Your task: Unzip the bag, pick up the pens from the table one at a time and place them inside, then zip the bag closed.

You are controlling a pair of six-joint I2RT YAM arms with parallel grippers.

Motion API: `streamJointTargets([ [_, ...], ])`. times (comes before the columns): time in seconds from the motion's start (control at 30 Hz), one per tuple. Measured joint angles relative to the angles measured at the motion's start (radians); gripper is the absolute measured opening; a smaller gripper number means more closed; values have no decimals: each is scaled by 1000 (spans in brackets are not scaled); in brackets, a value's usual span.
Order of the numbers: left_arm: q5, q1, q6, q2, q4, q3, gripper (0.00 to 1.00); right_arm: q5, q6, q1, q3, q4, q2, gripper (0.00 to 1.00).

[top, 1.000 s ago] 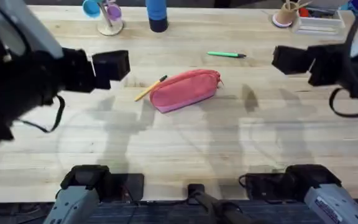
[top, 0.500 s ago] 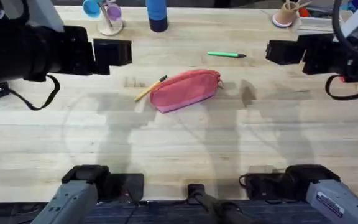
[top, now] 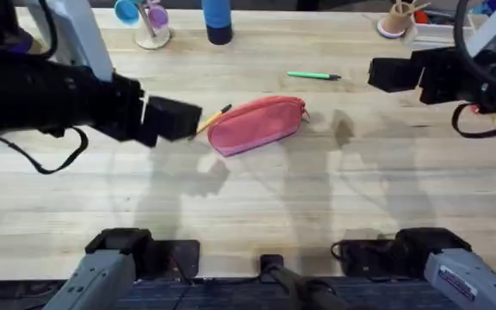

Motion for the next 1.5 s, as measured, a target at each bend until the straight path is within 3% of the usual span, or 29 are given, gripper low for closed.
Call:
streamJointTargets([
  [0.2, 124, 0, 233, 0, -23, 0, 993, 0, -6, 0, 0, 0, 0, 996],
  [0.37, 157, 0, 340, 0, -23, 0, 993, 0, -18, 0, 0, 0, 0, 996],
  [0.57, 171, 0, 381, 0, -23, 0, 993, 0, -22, 0, 0, 0, 0, 996],
  [1.0, 148, 0, 400, 8, -34, 0, 994, 0, -22, 0, 0, 0, 0, 996],
  [1.13, 118, 0, 417, 107, -4, 0, 995, 0, -34, 0, 0, 0, 0, 996],
  [1.5, 130, 0, 499, 353, 36, 0, 995, 0, -51, 0, 0, 0, 0, 996],
])
